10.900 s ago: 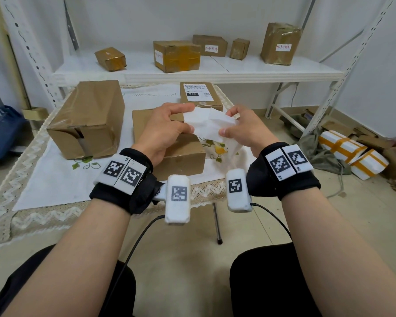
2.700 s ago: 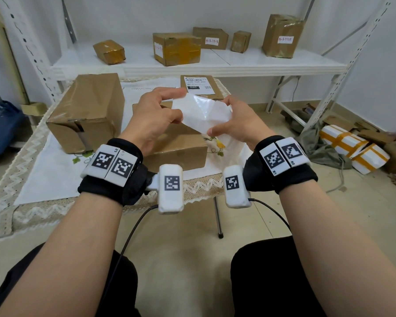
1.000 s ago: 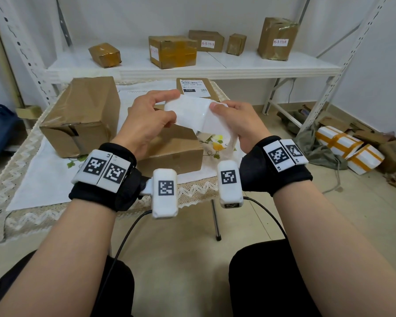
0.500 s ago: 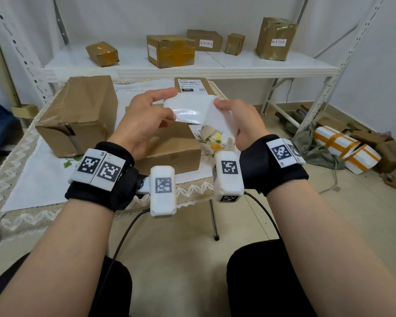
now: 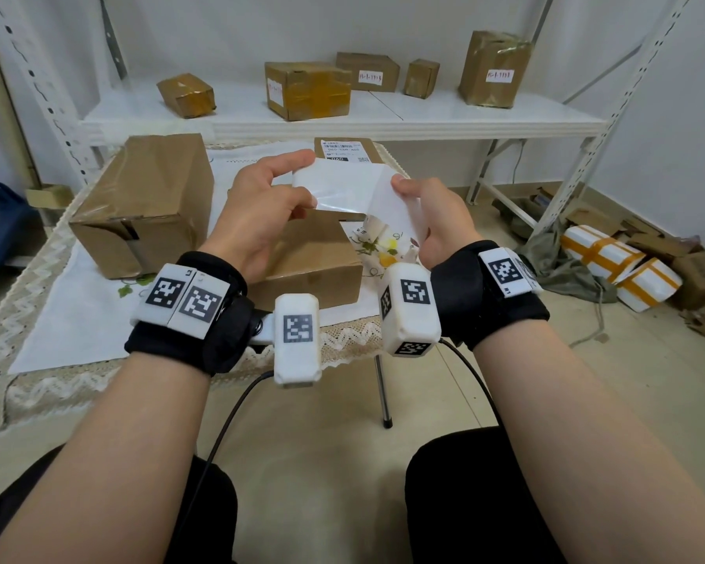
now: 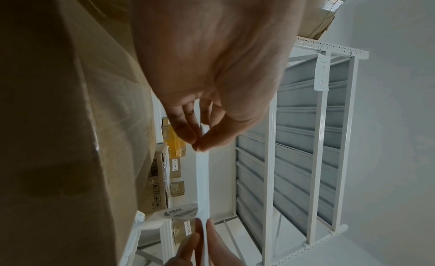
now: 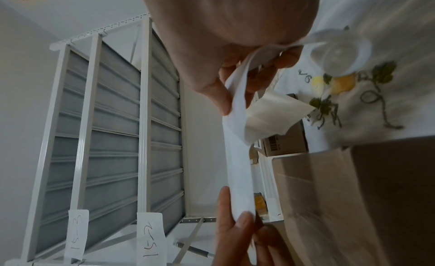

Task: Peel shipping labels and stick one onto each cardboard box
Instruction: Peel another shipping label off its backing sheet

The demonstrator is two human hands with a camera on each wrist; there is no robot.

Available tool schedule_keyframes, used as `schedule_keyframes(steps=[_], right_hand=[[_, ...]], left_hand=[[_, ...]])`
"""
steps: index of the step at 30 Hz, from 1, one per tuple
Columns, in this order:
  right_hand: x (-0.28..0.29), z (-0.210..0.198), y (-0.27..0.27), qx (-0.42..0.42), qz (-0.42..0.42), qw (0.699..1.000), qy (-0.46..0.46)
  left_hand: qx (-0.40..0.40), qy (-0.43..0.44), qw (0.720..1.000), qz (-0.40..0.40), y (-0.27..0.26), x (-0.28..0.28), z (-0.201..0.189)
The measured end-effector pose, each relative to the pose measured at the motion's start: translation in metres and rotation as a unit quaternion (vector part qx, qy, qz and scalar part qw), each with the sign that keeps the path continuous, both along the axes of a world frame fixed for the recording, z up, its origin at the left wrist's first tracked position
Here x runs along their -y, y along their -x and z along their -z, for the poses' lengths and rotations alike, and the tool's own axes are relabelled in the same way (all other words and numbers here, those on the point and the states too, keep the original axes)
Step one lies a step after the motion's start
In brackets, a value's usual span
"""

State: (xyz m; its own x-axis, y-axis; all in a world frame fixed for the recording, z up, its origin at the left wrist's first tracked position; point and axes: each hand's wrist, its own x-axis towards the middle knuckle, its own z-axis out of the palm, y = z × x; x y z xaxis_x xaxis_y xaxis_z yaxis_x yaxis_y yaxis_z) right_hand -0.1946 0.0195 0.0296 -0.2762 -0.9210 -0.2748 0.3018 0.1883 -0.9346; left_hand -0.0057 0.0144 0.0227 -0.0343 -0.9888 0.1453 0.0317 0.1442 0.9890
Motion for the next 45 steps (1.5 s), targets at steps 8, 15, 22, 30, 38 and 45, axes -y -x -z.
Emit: schedule_keyframes(steps=[8,15,22,30,38,45], right_hand=[[0.004,0.002,0.000,0.026,0.005,0.999,-0.018],[0.008,0.006,0.001,0.041,0.012,0.999,-0.017],[0.011,0.005,0.003,0.017,-0.019,0.999,-0.029],[0.006,0.005,0.000,-0.195,-0.182,0.964,-0.001],[0.004,0.002,0.003,-0.336,-0.242,0.910,-0.004],[0.003,0.004,0.000,-0.500,-0.176,0.848,0.005]], left_hand=[[-0.023,-0.004,1.000,-0.015,0.002,0.004,0.003],[-0.032,0.001,0.999,-0.024,0.002,0.006,0.005],[-0.030,0.009,0.999,-0.042,-0.002,0.008,0.004],[0.010,0.032,0.998,-0.059,-0.020,0.010,0.002],[0.060,0.050,0.997,0.002,-0.034,0.008,-0.004],[0.082,0.051,0.995,0.015,-0.028,0.005,-0.003]])
